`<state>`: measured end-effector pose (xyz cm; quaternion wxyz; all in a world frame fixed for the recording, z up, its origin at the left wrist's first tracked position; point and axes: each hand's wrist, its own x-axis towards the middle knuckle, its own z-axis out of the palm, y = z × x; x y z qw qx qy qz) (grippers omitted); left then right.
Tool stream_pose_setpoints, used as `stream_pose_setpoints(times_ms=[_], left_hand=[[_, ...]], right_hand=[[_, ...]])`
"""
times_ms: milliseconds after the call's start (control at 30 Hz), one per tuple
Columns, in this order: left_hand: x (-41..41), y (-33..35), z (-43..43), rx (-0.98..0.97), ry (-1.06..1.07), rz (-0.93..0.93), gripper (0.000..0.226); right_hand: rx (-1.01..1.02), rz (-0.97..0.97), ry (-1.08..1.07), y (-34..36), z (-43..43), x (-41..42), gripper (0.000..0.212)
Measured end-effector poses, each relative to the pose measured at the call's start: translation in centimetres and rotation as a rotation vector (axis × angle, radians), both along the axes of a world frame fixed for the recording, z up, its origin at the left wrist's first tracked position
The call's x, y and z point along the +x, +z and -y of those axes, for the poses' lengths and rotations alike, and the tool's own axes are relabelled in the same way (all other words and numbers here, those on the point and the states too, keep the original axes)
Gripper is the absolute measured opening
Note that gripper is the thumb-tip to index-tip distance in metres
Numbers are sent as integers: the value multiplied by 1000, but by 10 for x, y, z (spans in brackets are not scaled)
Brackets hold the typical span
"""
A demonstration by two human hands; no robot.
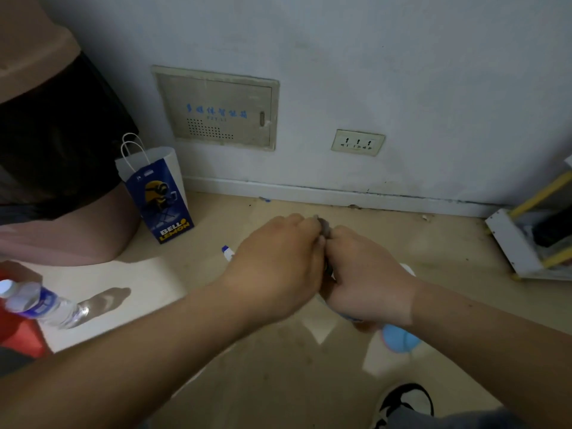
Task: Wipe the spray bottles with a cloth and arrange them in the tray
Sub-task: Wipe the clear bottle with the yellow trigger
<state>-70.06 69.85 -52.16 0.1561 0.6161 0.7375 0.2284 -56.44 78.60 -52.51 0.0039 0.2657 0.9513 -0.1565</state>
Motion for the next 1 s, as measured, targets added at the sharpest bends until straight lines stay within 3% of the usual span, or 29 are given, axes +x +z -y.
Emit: stream_pose_setpoints(times_ms=[67,100,200,333,433,533,600,667,767,800,867,933,1000], left_hand=[[0,-9,3,163,-78,-101,23],[-7,-12,3,166,-105,-24,26],[-29,-11,-1,-51,-47,386,27],[-49,-16,3,-308,48,325,33],[-60,-12,6,-228,220,494,36],[-58,4,4,-10,359,681,35],[-47,10,6,178,209,552,33],[-32,9,11,294,-76,265,33],[-23,-7,15,238,-323,-218,41],[-27,-11,13,211,-311,-242,44],[-35,-12,11,169,-253,-118,45],[-39,-13,9,120,-262,72,37],[-36,-11,6,98,-273,137,23]], right_hand=[[-12,-12,-11,1,0,1,12],[1,-19,-1,1,-1,2,14],[30,-15,-14,-4,-9,8,30],[-2,-14,-123,-8,-26,18,44],[-59,-45,-147,-8,-28,23,46],[-90,-81,-131,-7,-22,21,46],[-129,-105,-142,-7,-19,19,46],[-183,-92,-136,-5,-15,15,40],[-242,-56,-75,-2,-7,10,18],[-244,-72,-62,-1,-6,9,17],[-218,-111,-50,4,-7,10,26],[-197,-115,-25,5,-10,11,31],[-177,-88,-1,6,-9,12,31]])
